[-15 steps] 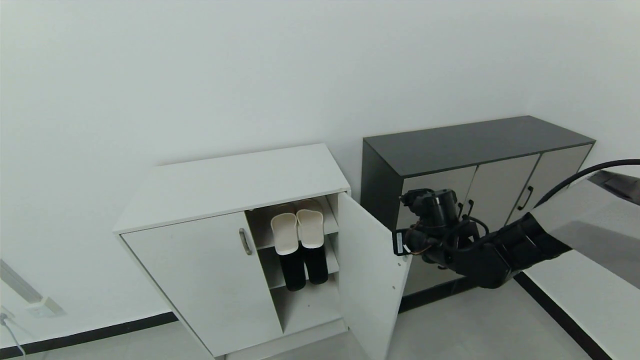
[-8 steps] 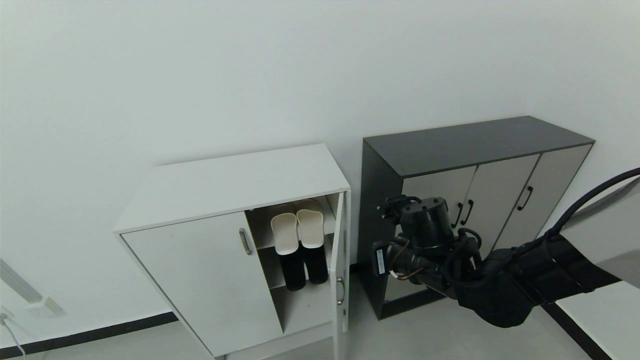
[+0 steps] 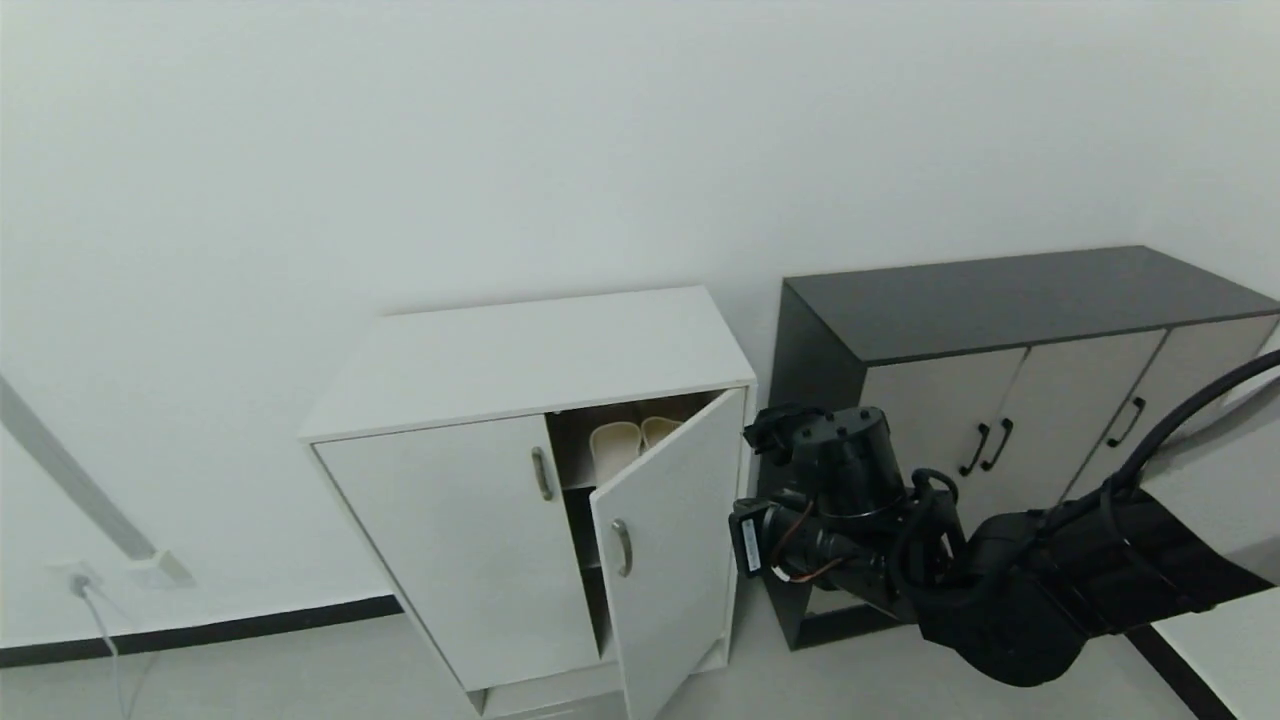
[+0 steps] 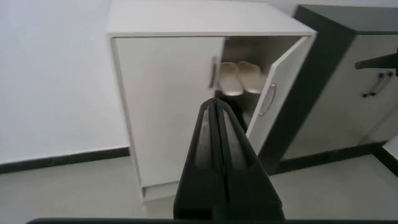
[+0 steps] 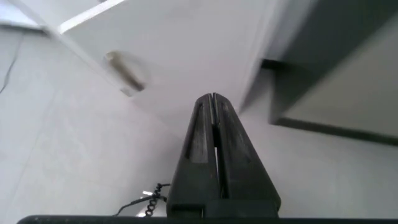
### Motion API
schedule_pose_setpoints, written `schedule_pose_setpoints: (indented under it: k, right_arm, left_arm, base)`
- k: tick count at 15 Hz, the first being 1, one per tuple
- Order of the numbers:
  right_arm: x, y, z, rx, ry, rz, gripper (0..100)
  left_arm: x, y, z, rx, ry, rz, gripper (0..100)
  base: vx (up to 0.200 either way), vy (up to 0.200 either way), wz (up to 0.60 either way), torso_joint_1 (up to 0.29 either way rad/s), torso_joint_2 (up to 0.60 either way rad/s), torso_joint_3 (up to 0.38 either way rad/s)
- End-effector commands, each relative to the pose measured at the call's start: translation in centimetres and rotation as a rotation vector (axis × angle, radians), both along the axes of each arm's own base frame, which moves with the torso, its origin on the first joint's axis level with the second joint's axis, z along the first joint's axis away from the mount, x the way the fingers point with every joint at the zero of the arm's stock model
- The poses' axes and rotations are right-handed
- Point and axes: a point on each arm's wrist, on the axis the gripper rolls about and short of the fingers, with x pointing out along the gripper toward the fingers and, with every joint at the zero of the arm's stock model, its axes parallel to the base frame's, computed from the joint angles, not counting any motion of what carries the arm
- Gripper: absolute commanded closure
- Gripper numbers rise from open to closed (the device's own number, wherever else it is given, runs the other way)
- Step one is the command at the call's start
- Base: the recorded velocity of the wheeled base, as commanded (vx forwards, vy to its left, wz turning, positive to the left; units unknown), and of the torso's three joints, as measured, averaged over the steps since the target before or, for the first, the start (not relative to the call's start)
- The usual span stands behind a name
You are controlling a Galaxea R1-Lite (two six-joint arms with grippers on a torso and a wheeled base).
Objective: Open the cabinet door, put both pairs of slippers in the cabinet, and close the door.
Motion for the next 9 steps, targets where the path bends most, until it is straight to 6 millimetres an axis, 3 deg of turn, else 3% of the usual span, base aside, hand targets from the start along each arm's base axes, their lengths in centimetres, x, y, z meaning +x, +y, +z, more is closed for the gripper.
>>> schedule_pose_setpoints:
  k: [1,2,6,9]
  right_arm:
    - [-0.1,-0.1,0.0,0.003,0.002,0.007,100]
    - [-0.2,-0.1,-0.1,0.006,0.008,0.021,100]
    - [-1.1,-1.1,-1.3,0.048,-0.025,0.141,100]
    - [-2.3,-2.9,-2.8,0.081,-0.059,0.243,100]
  left_arm:
    - [0.0,0.0,0.0,-0.001,0.0,-0.001,100]
    - [0.0,0.0,0.0,-0.001,0.0,0.001,100]
    - [0.0,0.0,0.0,-0.001,0.0,-0.001,100]
    - [0.0,0.0,0.0,0.001,0.0,-0.001,100]
  base:
    - [0.0,0.0,0.6,0.007,0.0,-0.002]
    - [0.0,0.0,0.6,-0.007,0.0,0.007]
    - [0.0,0.0,0.0,0.0,0.0,0.0]
    - [0.0,0.0,0.0,0.0,0.0,0.0]
